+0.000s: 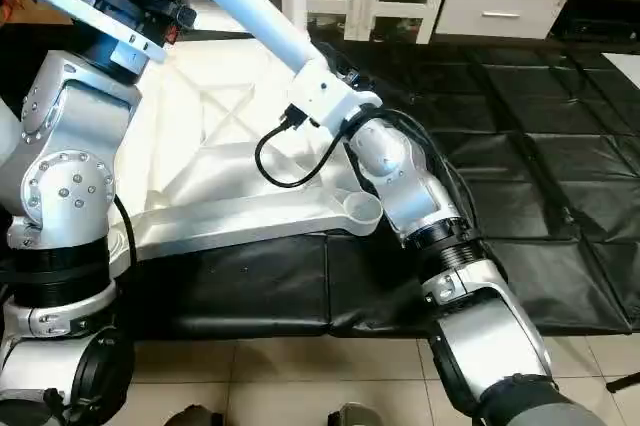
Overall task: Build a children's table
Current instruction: Insert table leg to table base
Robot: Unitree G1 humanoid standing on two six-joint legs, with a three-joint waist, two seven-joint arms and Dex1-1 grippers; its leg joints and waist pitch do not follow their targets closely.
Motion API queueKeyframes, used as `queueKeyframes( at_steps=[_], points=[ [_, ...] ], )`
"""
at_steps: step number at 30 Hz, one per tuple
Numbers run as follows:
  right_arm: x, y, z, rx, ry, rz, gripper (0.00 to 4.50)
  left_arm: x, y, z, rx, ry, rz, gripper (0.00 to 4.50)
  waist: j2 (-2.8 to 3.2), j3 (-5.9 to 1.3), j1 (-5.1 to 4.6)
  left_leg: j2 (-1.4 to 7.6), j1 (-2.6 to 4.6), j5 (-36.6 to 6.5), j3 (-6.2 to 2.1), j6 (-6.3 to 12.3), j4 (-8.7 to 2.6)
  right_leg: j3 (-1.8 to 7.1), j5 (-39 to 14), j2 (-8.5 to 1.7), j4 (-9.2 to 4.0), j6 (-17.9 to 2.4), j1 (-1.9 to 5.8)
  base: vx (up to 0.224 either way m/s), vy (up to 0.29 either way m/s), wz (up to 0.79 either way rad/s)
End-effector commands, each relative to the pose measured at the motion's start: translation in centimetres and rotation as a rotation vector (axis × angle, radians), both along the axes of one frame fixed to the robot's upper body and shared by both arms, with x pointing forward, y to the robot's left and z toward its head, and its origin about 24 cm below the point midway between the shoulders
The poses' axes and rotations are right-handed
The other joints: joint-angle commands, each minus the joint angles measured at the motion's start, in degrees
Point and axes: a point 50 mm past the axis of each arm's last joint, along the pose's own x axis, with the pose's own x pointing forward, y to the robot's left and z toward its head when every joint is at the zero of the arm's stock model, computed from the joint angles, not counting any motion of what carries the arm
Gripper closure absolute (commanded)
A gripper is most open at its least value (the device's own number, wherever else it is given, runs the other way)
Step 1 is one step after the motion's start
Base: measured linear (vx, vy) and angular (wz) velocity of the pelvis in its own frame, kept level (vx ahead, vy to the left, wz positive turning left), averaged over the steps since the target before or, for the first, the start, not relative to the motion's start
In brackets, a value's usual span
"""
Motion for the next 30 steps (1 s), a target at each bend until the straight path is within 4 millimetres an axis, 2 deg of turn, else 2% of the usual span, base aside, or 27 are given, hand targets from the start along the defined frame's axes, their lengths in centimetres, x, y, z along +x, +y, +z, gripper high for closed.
queueKeyframes(
  at_steps=[1,5,6,8,9,10,11,12,15,16,17,18,19,20,21,23,24,25,26,27,28,29,30],
  points=[
    [0.1,0.0,0.0,0.006,0.013,0.011,2.51,-0.5,-0.2,0.5,0.007,-0.024,-0.006,2.93,-0.24,-6.41,-0.19,-0.64,0.52,-2.9,0.87,1.8,-2.92,1.53,4.7,-1.57,-3.42,-13.0,4.65,0.0,0.0,0.0],
    [0.1,-0.1,-0.2,0.026,0.032,0.017,2.53,-0.2,0.1,0.4,0.004,-0.013,0.021,2.93,-0.17,-6.38,-0.21,-0.62,0.56,-3.3,0.9,1.97,-2.92,1.54,4.4,-1.58,-3.49,-13.2,4.63,0.0,0.0,0.0],
    [0.1,-0.2,-0.3,0.033,0.039,0.016,2.54,-0.1,0.1,0.3,0.006,-0.008,0.015,2.37,-0.21,-6.38,-0.21,-0.63,0.52,-3.2,0.89,1.94,-2.92,1.55,4.4,-1.57,-3.47,-13.2,4.65,0.0,0.0,0.0],
    [0.3,-1.1,-0.4,0.101,0.089,-0.009,2.54,0.0,0.3,0.0,-0.004,0.002,0.021,2.23,-0.21,-6.47,-0.22,-0.6,0.56,-3.1,0.92,2.28,-2.89,1.58,4.9,-1.6,-3.39,-13.3,4.67,0.0,0.0,0.0],
    [0.7,-2.7,-0.6,0.159,0.13,-0.05,2.54,0.1,0.5,-0.5,-0.003,0.013,0.029,2.23,-0.07,-6.45,-0.23,-0.59,0.56,-3.1,0.88,2.34,-2.89,1.57,5.1,-1.59,-3.38,-13.4,4.66,0.0,0.0,0.0],
    [0.7,-2.7,-0.6,0.159,0.13,-0.05,2.57,0.1,0.5,-0.5,-0.003,0.013,0.029,2.17,-0.11,-6.5,-0.24,-0.57,0.62,-3.2,0.95,2.56,-2.87,1.58,5.5,-1.55,-3.42,-13.7,4.63,0.0,0.0,0.0],
    [1.2,-4.8,-0.7,0.228,0.174,-0.109,2.58,0.1,0.5,-0.9,-0.006,0.023,0.033,2.04,-0.17,-6.51,-0.22,-0.61,0.62,-2.9,0.99,2.7,-2.86,1.55,6.0,-1.45,-3.39,-14.0,4.66,0.0,0.0,0.0],
    [1.2,-5.0,-0.7,0.235,0.178,-0.114,2.59,0.1,0.5,-0.9,-0.007,0.024,0.033,1.89,-0.13,-6.54,-0.16,-0.6,0.64,-3.0,0.99,2.79,-2.87,1.54,6.1,-1.47,-3.38,-14.2,4.69,0.0,0.0,0.0],
    [1.6,-7.9,-0.7,0.315,0.216,-0.198,2.6,0.1,0.5,-1.3,-0.013,0.038,0.032,1.8,-0.15,-6.66,-0.06,-0.66,0.55,-2.2,0.98,2.99,-2.75,1.43,7.4,-1.38,-3.35,-14.6,4.8,0.0,0.0,0.0],
    [1.7,-9.0,-0.7,0.357,0.23,-0.23,2.6,0.2,0.5,-1.7,-0.01,0.057,0.048,1.63,0.22,-6.67,-0.1,-0.75,0.41,-2.2,0.91,2.99,-2.68,1.42,7.3,-1.48,-3.27,-14.7,4.93,0.0,0.0,0.0],
    [1.7,-10.5,-0.6,0.409,0.24,-0.267,2.6,0.8,0.8,-2.5,-0.025,0.117,0.093,1.38,0.68,-6.7,-0.25,-0.74,0.45,-2.7,0.89,3.1,-2.59,1.4,7.5,-1.43,-3.28,-14.8,4.95,0.0,0.0,0.0],
    [1.7,-11.3,-0.5,0.442,0.244,-0.284,2.6,1.3,1.0,-3.3,-0.031,0.181,0.13,1.38,0.33,-6.65,-0.36,-0.76,0.51,-2.9,0.97,3.28,-2.61,1.38,7.5,-1.33,-3.56,-14.7,4.94,0.0,0.0,0.0],
    [1.7,-11.4,-0.5,0.447,0.245,-0.286,2.6,1.4,1.1,-3.4,-0.032,0.189,0.134,1.41,-0.01,-6.75,-0.4,-0.93,0.2,-2.5,0.95,3.66,-2.58,1.38,8.0,-1.28,-3.46,-14.9,5.27,0.0,0.0,0.0],
    [1.6,-12.2,-0.2,0.484,0.244,-0.292,2.6,2.4,1.5,-5.0,-0.005,0.303,0.184,1.38,1.9,-6.79,-0.13,-0.99,0.42,-2.5,0.7,3.75,-2.4,1.25,7.7,-1.46,-3.29,-15.0,4.99,0.0,0.0,0.0],
    [1.3,-12.7,0.2,0.542,0.249,-0.259,2.6,3.4,1.6,-7.5,0.081,0.433,0.214,1.24,2.32,-6.71,-0.5,-1.04,0.48,-3.1,0.79,4.02,-2.38,1.15,7.4,-1.2,-3.66,-14.8,4.8,0.0,0.0,0.0],
    [0.6,-12.9,0.8,0.631,0.257,-0.176,2.6,4.1,1.5,-11.2,0.255,0.584,0.222,0.93,1.49,-6.8,-0.79,-1.38,0.31,-4.8,0.68,5.15,-2.54,1.16,4.2,-1.15,-4.14,-14.1,5.35,0.0,0.0,0.0],
    [0.6,-12.9,0.8,0.631,0.257,-0.176,2.6,4.1,1.5,-11.2,0.255,0.584,0.222,0.93,1.36,-6.85,-0.8,-1.4,0.32,-4.7,0.71,5.57,-2.65,1.18,3.7,-1.11,-4.42,-14.0,5.46,0.0,0.0,0.0],
    [0.1,-12.9,0.8,0.696,0.256,-0.119,2.6,4.2,0.8,-12.5,0.289,0.637,0.19,0.93,1.88,-7.09,-0.72,-1.2,0.23,-3.8,0.53,5.51,-2.55,1.15,3.1,-1.44,-4.32,-14.4,5.39,0.0,0.0,0.0],
    [-0.6,-13.1,0.5,0.715,0.259,-0.069,2.6,4.0,-0.5,-13.3,0.347,0.634,0.1,0.93,1.53,-7.21,-0.64,-1.08,0.48,-4.0,0.7,5.92,-2.5,1.19,2.6,-1.43,-4.65,-14.9,5.09,0.0,0.0,0.0],
    [-1.0,-13.3,0.3,0.722,0.26,-0.039,2.6,3.8,-1.4,-13.7,0.381,0.627,0.037,0.93,1.7,-7.14,-0.42,-1.06,0.41,-4.2,0.66,6.12,-2.65,1.15,2.2,-1.44,-4.74,-15.0,5.17,0.0,0.0,0.0],
    [-1.0,-13.3,0.3,0.722,0.26,-0.038,2.6,3.8,-1.4,-13.7,0.382,0.627,0.036,0.93,1.98,-7.27,-0.16,-0.77,0.53,-3.8,0.56,6.14,-2.71,1.1,2.1,-1.6,-4.65,-15.5,4.93,0.0,0.0,0.0],
    [-1.6,-14.0,-0.6,0.708,0.299,-0.034,2.6,3.0,-2.9,-14.9,0.583,0.534,-0.047,0.93,1.3,-7.42,-0.41,-0.62,0.4,-3.1,0.64,6.23,-2.66,1.02,3.4,-1.56,-4.45,-16.4,4.93,0.0,0.0,0.0],
    [-1.6,-14.0,-0.6,0.708,0.299,-0.034,2.6,3.0,-2.9,-14.9,0.583,0.534,-0.047,0.93,1.35,-7.32,0.01,-0.54,0.44,-3.0,0.45,6.97,-2.83,1.03,2.3,-1.78,-4.58,-16.0,4.9,0.0,0.0,0.0]
  ],
)
